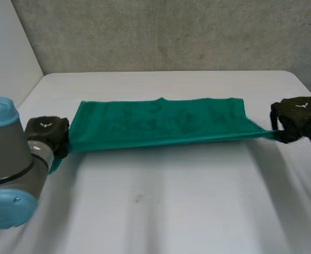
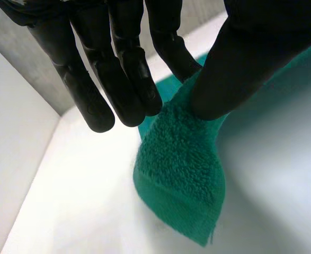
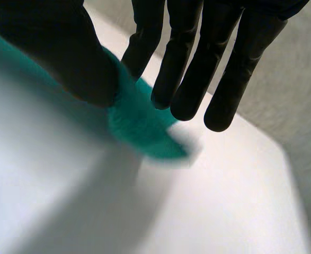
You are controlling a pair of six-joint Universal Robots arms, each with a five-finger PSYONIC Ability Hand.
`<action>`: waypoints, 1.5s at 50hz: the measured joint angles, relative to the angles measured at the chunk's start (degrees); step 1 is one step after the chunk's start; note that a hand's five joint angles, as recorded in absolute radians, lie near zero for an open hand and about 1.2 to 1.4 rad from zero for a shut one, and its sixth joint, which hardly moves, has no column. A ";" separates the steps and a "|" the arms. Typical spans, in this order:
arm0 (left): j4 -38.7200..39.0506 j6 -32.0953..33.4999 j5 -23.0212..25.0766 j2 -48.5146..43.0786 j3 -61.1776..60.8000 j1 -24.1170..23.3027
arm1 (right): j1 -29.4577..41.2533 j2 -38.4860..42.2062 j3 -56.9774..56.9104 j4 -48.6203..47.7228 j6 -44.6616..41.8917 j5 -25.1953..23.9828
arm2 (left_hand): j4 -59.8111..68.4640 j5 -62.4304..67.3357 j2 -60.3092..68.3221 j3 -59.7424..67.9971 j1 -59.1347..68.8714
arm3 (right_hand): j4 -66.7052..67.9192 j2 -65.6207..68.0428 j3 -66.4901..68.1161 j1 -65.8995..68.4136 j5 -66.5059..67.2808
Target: Fold the towel.
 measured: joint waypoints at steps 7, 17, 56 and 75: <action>-11.35 3.40 -0.02 5.53 -1.99 0.23 | 0.34 -5.98 3.11 11.64 -25.82 7.32 | 0.00 0.00 0.00 0.00 0.00 | 0.01 0.00 0.22 0.00 0.00; -12.21 7.23 0.01 5.26 -3.93 0.22 | 4.11 1.08 2.12 5.42 -34.43 14.14 | 0.00 0.00 0.00 0.00 0.00 | 0.02 0.00 0.22 0.00 0.01; 13.12 15.02 10.00 -36.89 37.64 -0.12 | 10.05 35.60 -29.15 -7.59 -20.87 23.90 | -2.82 -2.71 -2.81 -2.77 -3.51 | -15.02 -16.13 -15.95 -13.20 -12.86; 21.98 13.93 9.37 -24.45 27.11 -0.18 | 9.34 18.50 -21.45 -12.38 -6.19 22.12 | -56.76 -52.52 -56.98 -56.14 -54.86 | -54.66 -54.67 -55.45 -44.58 -52.37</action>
